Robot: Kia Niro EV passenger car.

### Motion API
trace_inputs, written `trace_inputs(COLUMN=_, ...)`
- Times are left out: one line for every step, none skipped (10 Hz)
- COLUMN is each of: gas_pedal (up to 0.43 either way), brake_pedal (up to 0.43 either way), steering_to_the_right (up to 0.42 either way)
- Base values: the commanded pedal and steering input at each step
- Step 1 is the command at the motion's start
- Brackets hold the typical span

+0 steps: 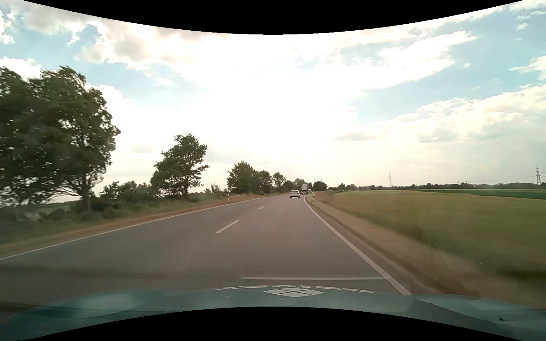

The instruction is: Follow the waypoints while adhering to traffic rules and regulations

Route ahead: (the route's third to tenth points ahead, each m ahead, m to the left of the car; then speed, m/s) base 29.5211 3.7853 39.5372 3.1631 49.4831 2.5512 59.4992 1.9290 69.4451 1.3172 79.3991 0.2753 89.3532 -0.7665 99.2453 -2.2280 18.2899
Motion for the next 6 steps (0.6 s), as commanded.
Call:
trace_inputs(gas_pedal=0.311, brake_pedal=0.000, steering_to_the_right=0.006)
trace_inputs(gas_pedal=0.311, brake_pedal=0.000, steering_to_the_right=0.007)
trace_inputs(gas_pedal=0.311, brake_pedal=0.000, steering_to_the_right=0.008)
trace_inputs(gas_pedal=0.311, brake_pedal=0.000, steering_to_the_right=0.008)
trace_inputs(gas_pedal=0.311, brake_pedal=0.000, steering_to_the_right=0.009)
trace_inputs(gas_pedal=0.311, brake_pedal=0.000, steering_to_the_right=0.008)
